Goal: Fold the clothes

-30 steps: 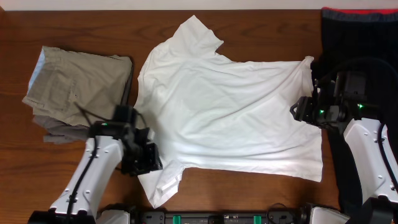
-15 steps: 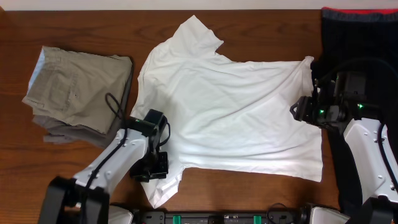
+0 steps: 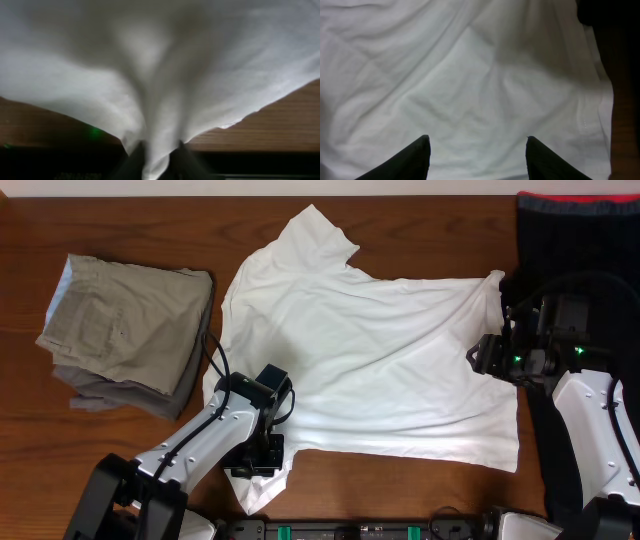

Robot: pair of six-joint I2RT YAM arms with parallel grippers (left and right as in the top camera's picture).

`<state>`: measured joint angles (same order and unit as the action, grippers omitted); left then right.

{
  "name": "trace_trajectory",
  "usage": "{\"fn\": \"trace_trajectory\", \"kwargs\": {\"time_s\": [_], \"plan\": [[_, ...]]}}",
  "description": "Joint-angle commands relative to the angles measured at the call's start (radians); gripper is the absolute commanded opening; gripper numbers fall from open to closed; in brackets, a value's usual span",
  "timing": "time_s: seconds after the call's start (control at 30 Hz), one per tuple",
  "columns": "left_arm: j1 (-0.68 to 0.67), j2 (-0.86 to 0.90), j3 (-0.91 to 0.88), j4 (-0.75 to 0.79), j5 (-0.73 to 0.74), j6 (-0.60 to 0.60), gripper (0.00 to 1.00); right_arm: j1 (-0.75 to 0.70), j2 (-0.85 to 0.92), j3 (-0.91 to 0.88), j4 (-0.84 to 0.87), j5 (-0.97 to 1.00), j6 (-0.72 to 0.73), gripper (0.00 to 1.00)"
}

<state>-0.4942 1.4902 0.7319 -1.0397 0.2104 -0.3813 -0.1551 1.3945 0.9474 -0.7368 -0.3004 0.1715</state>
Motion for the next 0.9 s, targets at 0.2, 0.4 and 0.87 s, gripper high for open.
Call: {"fn": "trace_trajectory", "kwargs": {"time_s": [0.2, 0.4, 0.87], "plan": [[-0.003, 0.004, 0.198, -0.165, 0.005, 0.058, 0.06, -0.003, -0.002, 0.008, 0.018, -0.014, -0.011, 0.59], [-0.001, 0.004, 0.313, -0.124, -0.047, 0.100, 0.06, -0.003, -0.002, 0.008, 0.019, -0.014, -0.011, 0.60], [0.026, 0.025, 0.313, 0.013, -0.226, 0.148, 0.06, -0.003, -0.002, 0.008, 0.020, -0.014, -0.011, 0.60]]}}
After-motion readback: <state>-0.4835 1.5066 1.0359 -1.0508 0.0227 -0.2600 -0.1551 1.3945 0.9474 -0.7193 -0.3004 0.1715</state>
